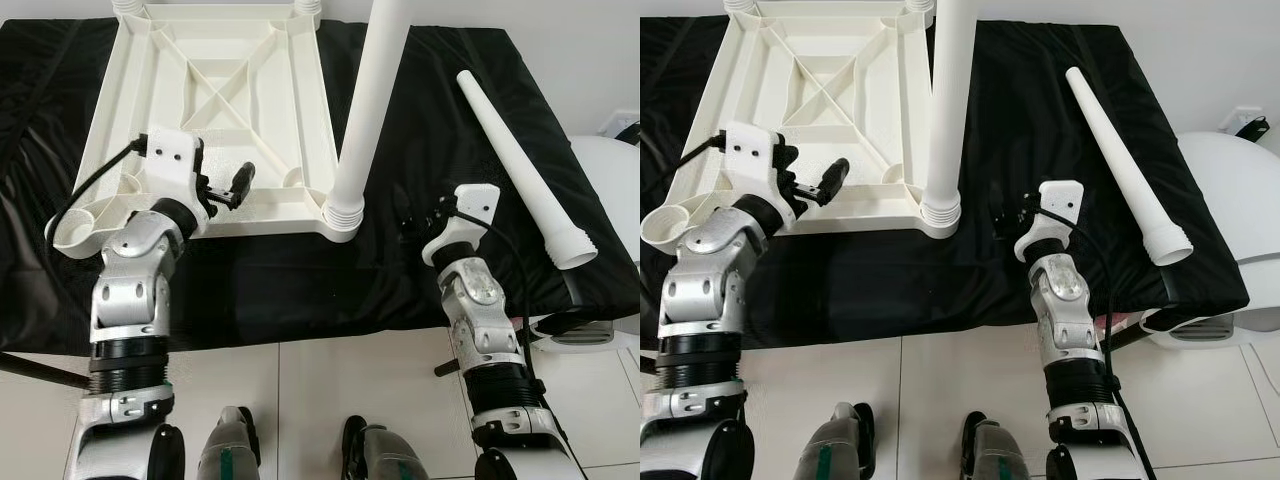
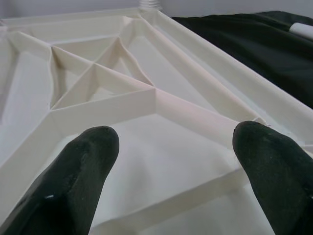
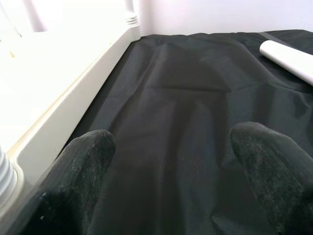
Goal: Building children table
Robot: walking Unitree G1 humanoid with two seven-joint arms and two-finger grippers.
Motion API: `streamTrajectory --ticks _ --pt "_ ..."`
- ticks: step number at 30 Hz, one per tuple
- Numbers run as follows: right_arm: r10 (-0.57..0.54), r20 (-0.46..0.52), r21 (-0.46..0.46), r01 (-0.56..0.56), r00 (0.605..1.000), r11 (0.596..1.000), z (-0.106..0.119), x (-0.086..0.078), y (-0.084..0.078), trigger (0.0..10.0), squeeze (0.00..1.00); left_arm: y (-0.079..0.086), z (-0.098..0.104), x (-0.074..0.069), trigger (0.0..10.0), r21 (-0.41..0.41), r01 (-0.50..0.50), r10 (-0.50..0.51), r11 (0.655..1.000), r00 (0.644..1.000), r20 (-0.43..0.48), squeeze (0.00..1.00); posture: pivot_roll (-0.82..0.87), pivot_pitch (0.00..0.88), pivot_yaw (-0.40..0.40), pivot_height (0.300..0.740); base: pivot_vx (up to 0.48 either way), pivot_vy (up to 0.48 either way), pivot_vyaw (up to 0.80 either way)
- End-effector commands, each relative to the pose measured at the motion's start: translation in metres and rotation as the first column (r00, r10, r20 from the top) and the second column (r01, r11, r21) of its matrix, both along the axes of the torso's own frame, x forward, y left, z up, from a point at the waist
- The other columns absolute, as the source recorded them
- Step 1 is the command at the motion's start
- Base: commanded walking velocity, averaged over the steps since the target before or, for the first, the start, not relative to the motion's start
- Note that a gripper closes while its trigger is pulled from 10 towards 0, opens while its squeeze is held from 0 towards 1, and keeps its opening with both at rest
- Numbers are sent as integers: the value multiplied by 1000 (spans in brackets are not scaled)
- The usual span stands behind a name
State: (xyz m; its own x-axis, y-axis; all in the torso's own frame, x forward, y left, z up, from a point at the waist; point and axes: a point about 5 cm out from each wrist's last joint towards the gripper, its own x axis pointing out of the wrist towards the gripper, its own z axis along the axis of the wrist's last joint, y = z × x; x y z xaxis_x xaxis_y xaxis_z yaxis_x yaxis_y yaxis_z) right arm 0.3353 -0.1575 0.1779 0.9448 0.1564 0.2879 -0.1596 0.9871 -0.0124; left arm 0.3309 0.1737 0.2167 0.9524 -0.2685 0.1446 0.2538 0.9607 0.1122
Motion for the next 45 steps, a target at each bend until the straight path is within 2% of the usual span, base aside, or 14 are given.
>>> streamTrajectory --ticks 1,5,11,16,19,25,31,38,45 --pt "-7 -11 -30 7 1000 1000 -7 -3 -1 10000 0 9 -7 -1 10000 -16 -88 88 996 996 -1 0 115 185 -31 740 0 0 0" --pt "-18 9 -25 18 1000 1000 -9 -8 2 10000 0 15 -9 -5 10000 -71 -142 141 987 990 -9 0 109 178 -27 740 0 0 0" --pt "-4 -15 23 4 1000 1000 -22 -16 14 10000 0 11 -15 -13 10000 -120 -221 226 968 974 27 0 104 153 -20 740 0 0 0" --pt "1 -22 19 -1 1000 1000 -26 -19 17 10000 0 10 -27 -16 10000 -118 -230 233 966 972 10 0 96 137 -14 740 0 0 0" --pt "-1 -17 19 1 1000 1000 -25 -20 17 10000 0 10 -30 -17 10000 -99 -236 239 967 971 18 0 93 131 -12 740 0 0 0" --pt "-41 9 34 41 999 999 -24 -21 12 10000 0 12 -35 -21 10000 -118 -263 268 957 963 20 0 92 117 -20 740 0 0 0" --pt "-45 17 30 45 999 999 -23 -17 16 10000 0 6 -40 -26 10000 -121 -282 286 952 958 17 0 97 101 -33 740 0 0 0" --pt "-41 18 26 40 999 999 -21 -14 17 10000 0 6 -43 -26 10000 -121 -314 318 942 948 12 0 96 92 -38 740 0 0 0" --pt "-61 26 4 61 998 998 -20 -8 9 10000 0 9 -51 -27 10000 -86 -340 342 936 940 9 0 100 66 -48 740 0 0 0"
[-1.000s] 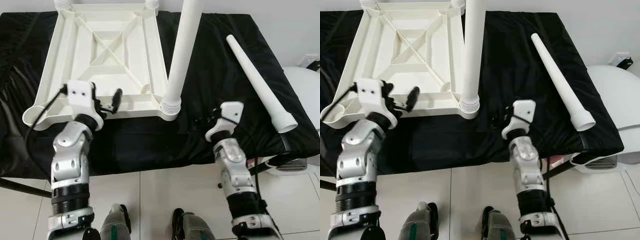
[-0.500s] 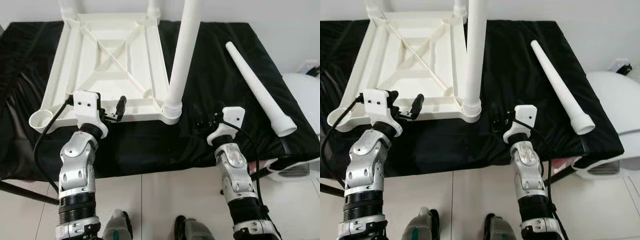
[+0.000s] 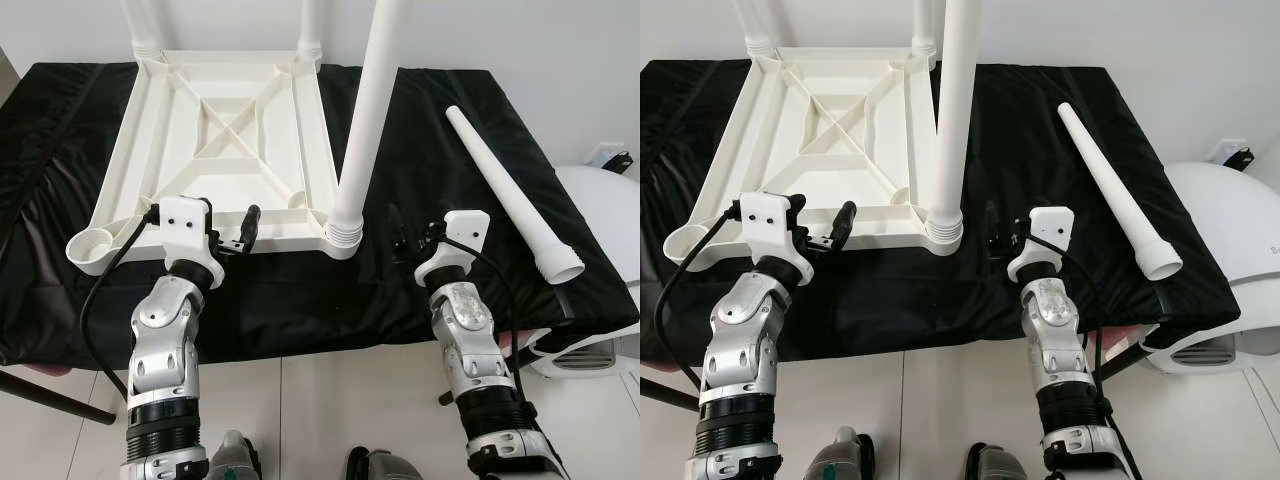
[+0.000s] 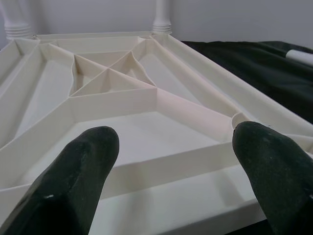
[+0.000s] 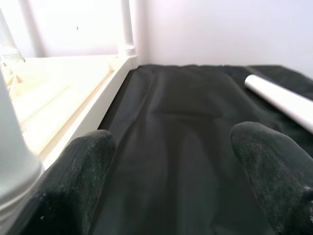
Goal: Building children table
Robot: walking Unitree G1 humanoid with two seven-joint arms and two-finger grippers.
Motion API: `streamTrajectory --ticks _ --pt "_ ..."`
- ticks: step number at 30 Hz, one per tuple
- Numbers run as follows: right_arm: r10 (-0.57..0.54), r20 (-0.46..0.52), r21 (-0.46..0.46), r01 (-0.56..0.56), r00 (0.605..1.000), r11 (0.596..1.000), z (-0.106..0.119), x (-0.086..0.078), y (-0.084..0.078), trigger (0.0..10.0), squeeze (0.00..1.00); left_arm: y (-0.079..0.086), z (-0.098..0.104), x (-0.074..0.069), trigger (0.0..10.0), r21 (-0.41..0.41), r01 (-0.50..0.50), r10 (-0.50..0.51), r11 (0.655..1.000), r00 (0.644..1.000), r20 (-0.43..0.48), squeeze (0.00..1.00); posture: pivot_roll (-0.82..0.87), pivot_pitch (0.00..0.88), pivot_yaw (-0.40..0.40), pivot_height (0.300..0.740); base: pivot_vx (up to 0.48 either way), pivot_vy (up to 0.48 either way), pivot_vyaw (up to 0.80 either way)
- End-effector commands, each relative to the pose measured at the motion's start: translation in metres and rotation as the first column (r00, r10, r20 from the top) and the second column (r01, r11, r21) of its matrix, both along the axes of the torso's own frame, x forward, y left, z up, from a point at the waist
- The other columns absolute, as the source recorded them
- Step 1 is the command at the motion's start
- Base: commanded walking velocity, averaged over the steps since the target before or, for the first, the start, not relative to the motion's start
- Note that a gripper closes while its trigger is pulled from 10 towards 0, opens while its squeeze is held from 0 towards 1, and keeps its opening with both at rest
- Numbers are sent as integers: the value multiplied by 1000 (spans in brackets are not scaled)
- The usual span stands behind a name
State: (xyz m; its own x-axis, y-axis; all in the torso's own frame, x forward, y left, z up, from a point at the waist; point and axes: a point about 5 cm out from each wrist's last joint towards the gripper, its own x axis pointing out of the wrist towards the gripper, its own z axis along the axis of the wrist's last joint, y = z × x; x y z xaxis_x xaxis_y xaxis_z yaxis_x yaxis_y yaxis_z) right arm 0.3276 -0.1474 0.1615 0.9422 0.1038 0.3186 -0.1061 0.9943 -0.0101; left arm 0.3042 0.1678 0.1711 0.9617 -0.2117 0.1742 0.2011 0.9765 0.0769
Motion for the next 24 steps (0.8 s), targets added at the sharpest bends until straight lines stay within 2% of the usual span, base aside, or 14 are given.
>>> streamTrajectory --ticks 1,4,24 --pt "-9 -4 -4 9 1000 1000 -3 1 -2 10000 0 14 -6 -1 10000 -39 -283 283 958 959 -6 0 103 59 -49 740 0 0 0" --pt "-1 -2 -6 1 1000 1000 -3 2 1 10000 0 13 -5 -1 10000 -24 -232 233 972 972 16 0 103 47 -50 740 0 0 0" --pt "13 10 -18 -13 1000 1000 -3 5 2 10000 0 11 -2 -3 10000 44 -140 138 989 989 48 0 111 44 -51 740 0 0 0"
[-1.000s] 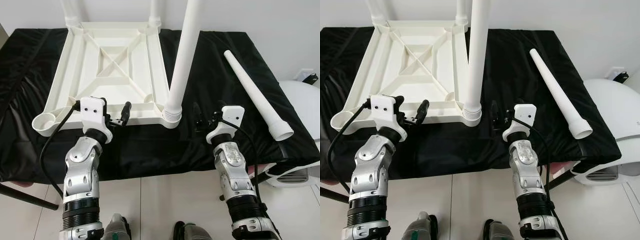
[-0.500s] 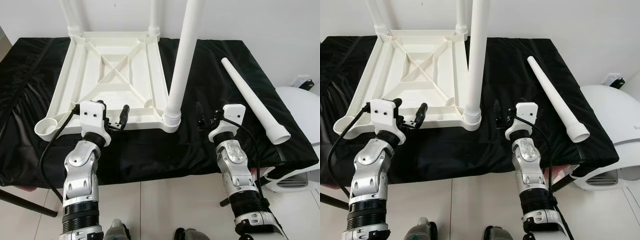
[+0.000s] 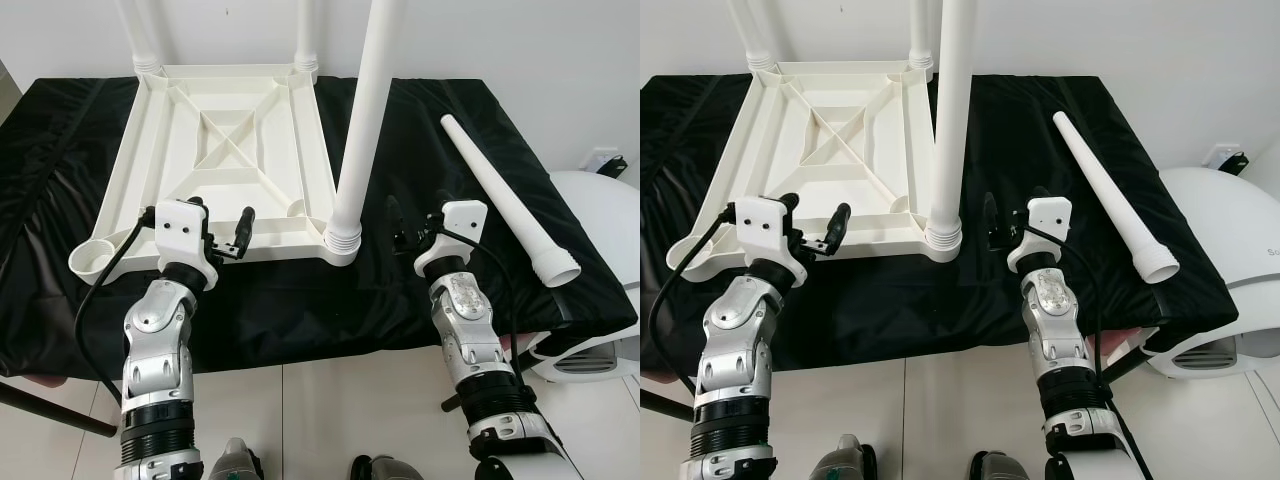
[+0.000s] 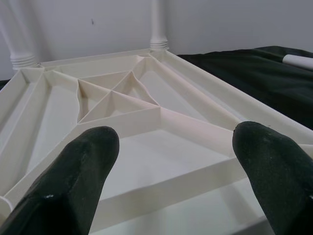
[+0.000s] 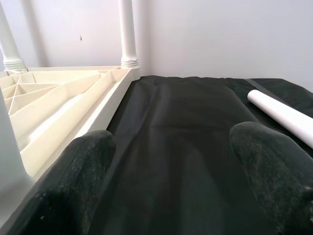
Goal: Building children table
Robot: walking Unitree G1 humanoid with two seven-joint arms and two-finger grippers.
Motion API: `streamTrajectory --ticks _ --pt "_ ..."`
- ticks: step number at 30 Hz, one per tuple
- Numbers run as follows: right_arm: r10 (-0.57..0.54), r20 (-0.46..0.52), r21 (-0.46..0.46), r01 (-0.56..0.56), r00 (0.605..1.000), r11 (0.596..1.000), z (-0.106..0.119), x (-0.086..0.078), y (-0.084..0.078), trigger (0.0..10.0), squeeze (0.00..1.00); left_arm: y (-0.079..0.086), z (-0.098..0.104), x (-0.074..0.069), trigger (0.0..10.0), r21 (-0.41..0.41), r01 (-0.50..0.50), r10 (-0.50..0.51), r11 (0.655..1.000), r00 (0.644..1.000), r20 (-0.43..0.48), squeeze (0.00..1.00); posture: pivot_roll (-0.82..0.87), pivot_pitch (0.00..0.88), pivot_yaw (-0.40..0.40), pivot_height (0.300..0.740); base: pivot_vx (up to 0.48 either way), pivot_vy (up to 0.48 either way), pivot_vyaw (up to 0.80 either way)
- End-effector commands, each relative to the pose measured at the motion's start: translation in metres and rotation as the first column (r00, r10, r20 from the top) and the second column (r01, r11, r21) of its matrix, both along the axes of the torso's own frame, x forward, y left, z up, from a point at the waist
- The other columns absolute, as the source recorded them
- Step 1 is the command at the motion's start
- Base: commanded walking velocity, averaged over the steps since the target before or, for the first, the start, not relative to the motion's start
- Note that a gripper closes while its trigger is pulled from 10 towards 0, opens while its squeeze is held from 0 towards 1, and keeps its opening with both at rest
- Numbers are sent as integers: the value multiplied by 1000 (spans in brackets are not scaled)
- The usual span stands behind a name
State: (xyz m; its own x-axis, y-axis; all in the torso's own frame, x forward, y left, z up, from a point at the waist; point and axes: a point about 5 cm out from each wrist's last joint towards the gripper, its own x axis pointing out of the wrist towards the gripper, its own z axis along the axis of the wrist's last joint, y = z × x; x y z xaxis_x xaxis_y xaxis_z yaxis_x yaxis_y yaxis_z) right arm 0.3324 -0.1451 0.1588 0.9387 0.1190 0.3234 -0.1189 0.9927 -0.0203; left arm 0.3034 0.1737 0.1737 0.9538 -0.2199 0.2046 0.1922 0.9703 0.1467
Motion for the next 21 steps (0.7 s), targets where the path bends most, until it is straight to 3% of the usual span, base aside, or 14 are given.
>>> streamTrajectory --ticks 1,11,21 --pt "0 3 -8 0 1000 1000 -1 0 0 10000 0 5 -4 -2 10000 -18 -135 135 991 991 3 0 111 44 -51 740 0 0 0" --pt "-7 6 -6 7 1000 1000 0 1 -1 10000 0 -3 -10 -6 10000 15 -69 70 997 997 -21 0 112 64 -51 740 0 0 0" --pt "-20 14 -10 20 1000 1000 2 0 -4 10000 0 0 -11 -5 10000 -24 -127 126 992 992 -22 0 99 86 -54 740 0 0 0"
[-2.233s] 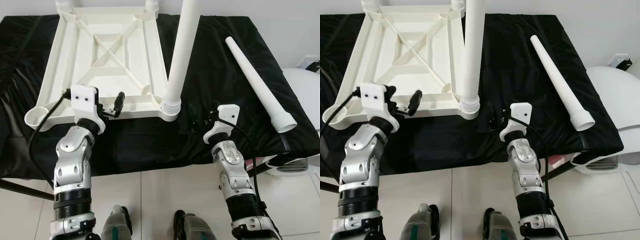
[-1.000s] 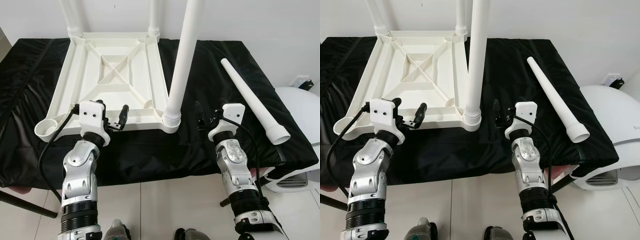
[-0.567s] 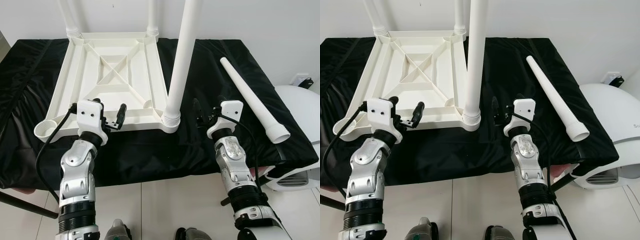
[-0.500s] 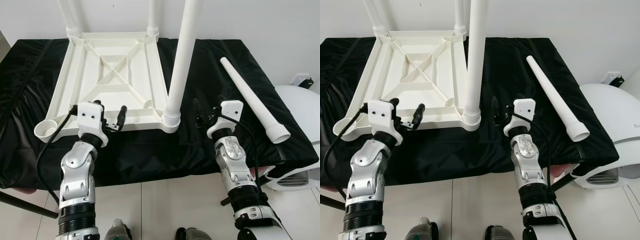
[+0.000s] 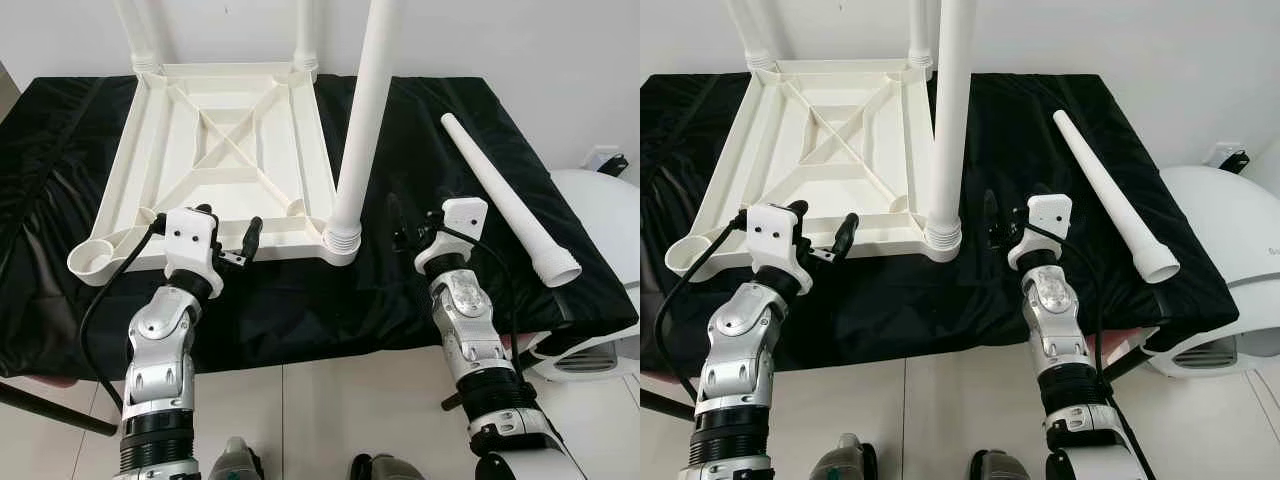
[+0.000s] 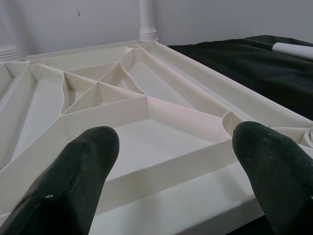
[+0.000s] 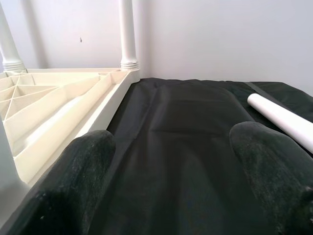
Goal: Building children table
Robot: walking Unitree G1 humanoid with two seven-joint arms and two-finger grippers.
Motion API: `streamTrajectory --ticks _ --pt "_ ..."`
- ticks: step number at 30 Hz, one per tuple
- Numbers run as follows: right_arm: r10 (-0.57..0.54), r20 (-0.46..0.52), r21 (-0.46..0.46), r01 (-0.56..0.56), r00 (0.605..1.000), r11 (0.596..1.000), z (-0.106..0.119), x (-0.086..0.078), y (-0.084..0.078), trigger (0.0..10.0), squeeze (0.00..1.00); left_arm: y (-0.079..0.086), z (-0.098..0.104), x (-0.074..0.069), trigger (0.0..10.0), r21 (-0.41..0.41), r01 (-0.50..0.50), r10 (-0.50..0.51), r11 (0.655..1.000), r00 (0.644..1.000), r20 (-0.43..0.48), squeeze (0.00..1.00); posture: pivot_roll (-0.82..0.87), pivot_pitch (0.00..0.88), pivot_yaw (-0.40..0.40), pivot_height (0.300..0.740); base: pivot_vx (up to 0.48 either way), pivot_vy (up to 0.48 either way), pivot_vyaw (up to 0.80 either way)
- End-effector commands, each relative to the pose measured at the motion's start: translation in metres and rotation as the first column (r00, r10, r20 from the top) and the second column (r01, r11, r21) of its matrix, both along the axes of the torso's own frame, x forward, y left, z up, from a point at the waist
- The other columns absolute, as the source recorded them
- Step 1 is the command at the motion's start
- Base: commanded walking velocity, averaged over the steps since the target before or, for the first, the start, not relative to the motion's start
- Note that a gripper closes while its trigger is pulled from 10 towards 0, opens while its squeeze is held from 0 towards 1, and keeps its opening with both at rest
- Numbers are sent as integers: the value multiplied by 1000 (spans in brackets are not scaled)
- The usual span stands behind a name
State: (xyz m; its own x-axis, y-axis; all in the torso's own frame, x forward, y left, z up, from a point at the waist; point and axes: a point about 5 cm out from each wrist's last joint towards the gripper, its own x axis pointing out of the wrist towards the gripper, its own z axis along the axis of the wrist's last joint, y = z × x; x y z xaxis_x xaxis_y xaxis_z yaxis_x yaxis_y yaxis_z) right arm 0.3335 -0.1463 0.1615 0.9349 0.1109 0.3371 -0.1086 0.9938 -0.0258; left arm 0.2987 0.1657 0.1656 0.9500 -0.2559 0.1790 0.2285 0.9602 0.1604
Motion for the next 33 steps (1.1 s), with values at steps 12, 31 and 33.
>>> streamTrajectory --ticks 12,31,33 --pt "12 -28 -13 -12 1000 1000 -15 -12 7 10000 0 1 -11 -7 10000 -86 -163 162 983 987 -18 0 88 103 -38 740 0 0 0" --pt "-8 -19 -25 7 1000 1000 -10 -8 1 10000 0 4 -11 -11 10000 -40 -170 170 985 985 0 0 98 107 -55 740 0 0 0" --pt "-8 -17 -25 7 1000 1000 -9 -7 1 10000 0 5 -11 -12 10000 -37 -166 166 986 986 2 0 98 107 -55 740 0 0 0"
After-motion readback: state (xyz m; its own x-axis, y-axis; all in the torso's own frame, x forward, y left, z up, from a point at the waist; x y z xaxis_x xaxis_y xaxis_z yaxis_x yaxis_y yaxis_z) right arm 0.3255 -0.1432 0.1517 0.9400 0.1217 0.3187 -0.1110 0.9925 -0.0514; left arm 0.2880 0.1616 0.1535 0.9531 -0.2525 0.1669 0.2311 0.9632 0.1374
